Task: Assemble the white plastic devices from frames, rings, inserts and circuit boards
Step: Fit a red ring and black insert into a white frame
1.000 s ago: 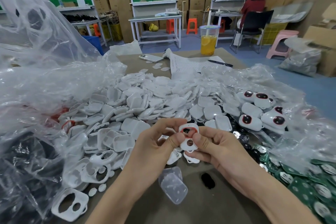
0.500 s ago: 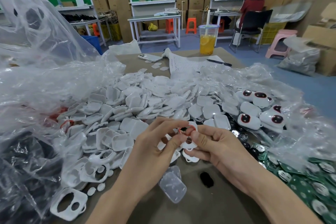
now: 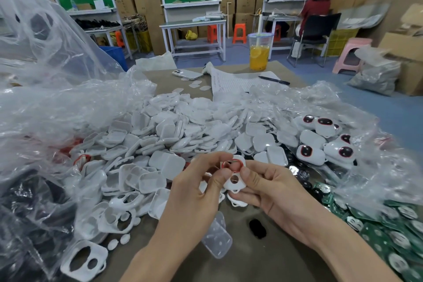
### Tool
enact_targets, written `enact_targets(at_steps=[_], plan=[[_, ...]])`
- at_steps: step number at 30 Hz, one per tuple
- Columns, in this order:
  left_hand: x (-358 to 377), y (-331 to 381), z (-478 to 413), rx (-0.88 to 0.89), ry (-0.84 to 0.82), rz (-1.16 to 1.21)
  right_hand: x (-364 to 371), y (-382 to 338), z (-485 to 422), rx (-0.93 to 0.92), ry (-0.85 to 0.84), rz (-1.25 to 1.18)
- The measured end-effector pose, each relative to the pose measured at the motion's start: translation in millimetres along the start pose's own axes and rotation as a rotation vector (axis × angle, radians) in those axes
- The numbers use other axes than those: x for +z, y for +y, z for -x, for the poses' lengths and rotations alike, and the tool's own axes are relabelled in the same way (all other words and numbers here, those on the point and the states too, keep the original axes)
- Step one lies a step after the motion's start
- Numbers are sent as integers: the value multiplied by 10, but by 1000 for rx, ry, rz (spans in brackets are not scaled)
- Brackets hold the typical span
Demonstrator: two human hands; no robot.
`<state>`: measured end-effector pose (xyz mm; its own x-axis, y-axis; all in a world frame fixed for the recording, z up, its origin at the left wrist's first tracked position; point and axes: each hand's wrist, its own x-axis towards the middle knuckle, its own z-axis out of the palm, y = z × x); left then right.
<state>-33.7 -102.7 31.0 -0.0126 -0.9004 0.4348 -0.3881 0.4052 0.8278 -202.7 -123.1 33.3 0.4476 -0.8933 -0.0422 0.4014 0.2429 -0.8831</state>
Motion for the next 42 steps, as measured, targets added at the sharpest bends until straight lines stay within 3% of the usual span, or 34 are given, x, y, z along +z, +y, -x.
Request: enact_targets(at_steps=[11,27,42], plan=[[18,-25,-1,-53,-16,114,-34,-38,42,83,-35,-168],[-1,-41,-28,-118,-77,88,-29,-18,-1,106,-17,-159],[-37,-34,-42,-152,-134,234,-8,-26,9,118,-56,-155]])
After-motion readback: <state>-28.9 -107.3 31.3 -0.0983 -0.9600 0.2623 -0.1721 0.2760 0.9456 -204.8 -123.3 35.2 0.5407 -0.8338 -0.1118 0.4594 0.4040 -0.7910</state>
